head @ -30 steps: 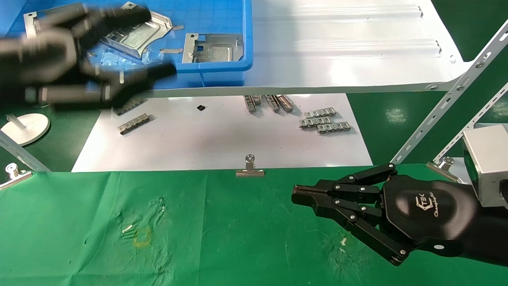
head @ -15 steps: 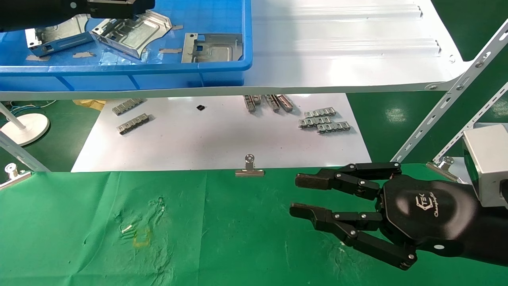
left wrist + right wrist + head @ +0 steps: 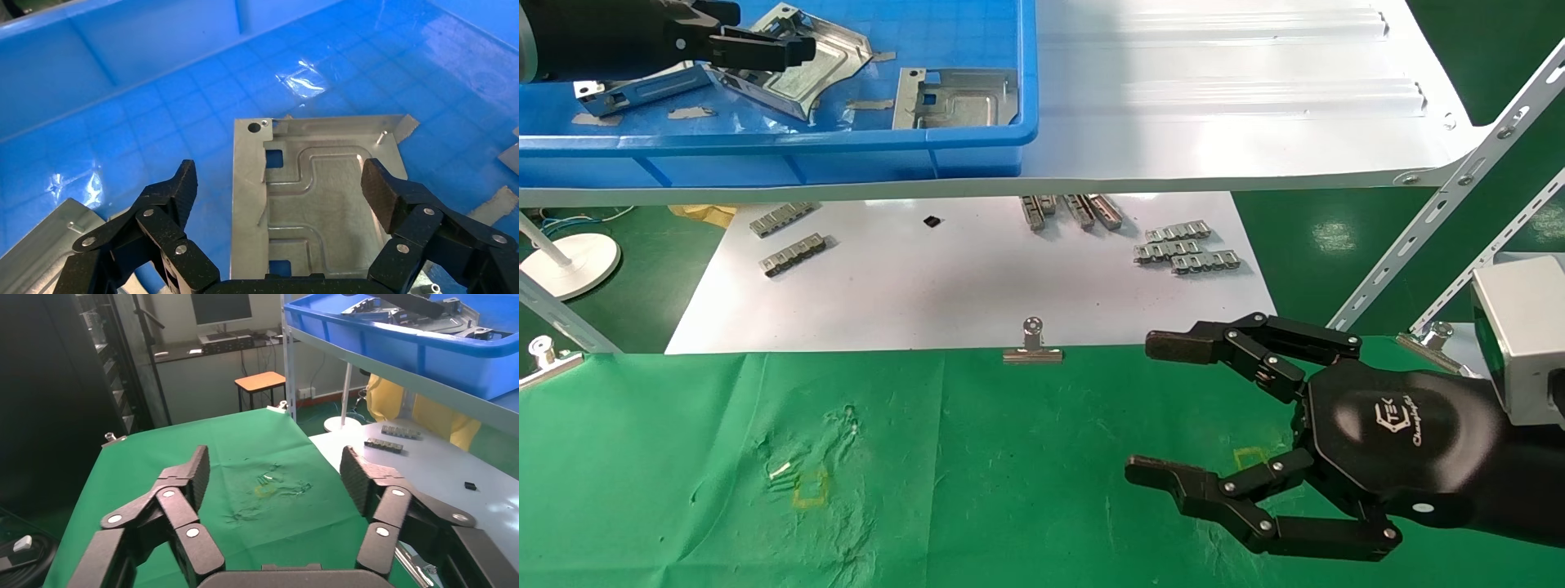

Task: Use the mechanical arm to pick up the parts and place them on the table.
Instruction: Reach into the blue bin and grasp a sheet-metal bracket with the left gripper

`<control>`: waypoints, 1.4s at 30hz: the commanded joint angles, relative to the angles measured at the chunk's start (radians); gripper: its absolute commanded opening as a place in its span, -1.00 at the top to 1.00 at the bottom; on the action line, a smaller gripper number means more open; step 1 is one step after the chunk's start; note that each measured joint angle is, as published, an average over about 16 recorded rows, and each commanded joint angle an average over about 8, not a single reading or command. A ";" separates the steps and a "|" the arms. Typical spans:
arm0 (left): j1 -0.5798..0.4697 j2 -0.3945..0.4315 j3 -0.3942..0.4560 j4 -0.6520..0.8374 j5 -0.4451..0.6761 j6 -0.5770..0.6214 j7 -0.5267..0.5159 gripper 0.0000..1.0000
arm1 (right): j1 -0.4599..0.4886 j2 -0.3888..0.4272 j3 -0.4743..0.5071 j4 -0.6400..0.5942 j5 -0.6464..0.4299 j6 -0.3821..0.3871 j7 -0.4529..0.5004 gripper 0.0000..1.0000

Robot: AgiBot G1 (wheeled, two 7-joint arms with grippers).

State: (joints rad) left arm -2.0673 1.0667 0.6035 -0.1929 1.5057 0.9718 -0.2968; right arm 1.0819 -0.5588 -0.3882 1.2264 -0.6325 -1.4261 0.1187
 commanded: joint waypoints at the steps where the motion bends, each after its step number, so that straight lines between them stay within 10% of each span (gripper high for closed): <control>1: -0.014 0.011 0.005 0.033 0.008 -0.002 0.010 1.00 | 0.000 0.000 0.000 0.000 0.000 0.000 0.000 -1.00; 42: -0.070 0.021 -0.028 0.134 -0.040 0.044 0.101 1.00 | 0.000 0.000 0.000 0.000 0.000 0.000 0.000 -1.00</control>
State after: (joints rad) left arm -2.1362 1.0809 0.5693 -0.0649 1.4566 1.0339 -0.1867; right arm 1.0819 -0.5588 -0.3882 1.2264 -0.6325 -1.4261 0.1187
